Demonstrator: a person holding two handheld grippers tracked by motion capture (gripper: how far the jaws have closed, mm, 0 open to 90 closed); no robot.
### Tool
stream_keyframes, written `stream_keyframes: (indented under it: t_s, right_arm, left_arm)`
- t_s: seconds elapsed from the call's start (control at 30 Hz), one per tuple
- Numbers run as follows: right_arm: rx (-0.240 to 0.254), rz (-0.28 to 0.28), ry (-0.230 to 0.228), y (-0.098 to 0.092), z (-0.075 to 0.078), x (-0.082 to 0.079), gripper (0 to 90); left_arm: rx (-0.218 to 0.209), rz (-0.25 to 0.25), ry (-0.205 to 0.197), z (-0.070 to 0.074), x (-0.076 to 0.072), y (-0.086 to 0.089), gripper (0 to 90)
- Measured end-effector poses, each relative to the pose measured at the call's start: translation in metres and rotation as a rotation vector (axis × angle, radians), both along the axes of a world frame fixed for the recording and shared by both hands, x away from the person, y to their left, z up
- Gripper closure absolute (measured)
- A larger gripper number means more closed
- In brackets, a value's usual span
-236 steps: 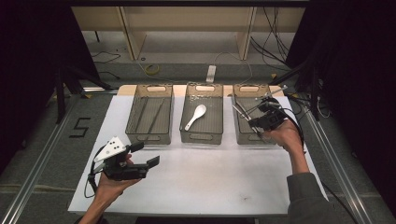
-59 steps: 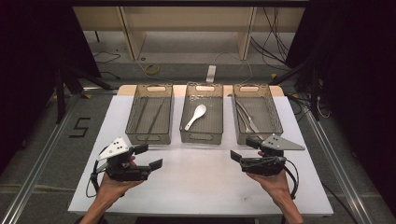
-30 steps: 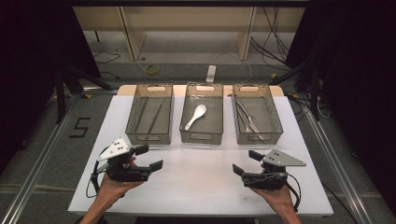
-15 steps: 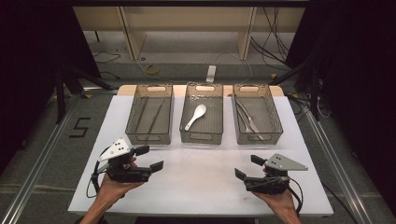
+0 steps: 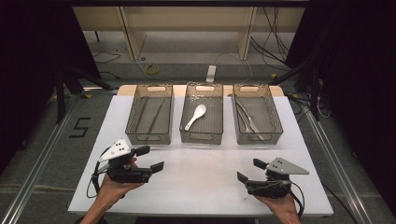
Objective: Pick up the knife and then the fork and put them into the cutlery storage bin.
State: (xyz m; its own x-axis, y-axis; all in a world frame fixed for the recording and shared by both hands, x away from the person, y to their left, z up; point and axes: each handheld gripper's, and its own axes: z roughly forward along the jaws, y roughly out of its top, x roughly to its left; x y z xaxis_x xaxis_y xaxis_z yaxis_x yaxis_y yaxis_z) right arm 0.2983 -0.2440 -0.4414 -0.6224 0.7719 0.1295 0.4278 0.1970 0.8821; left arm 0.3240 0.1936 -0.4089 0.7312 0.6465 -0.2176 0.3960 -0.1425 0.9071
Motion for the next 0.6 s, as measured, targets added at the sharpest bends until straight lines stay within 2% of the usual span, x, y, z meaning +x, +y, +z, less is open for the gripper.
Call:
stream_keyframes:
  t_s: [0.13,0.6]
  right_arm:
    - [-0.005,-0.007,0.009,-0.0001,-0.0005,0.0003,19.9]
    - [0.000,-0.009,-0.005,-0.0001,0.0014,0.0010,19.8]
  left_arm:
    - [0.000,-0.001,0.000,-0.0001,0.0000,-0.0002,15.5]
    - [0.002,0.000,-0.003,0.0003,0.0002,0.0007,15.5]
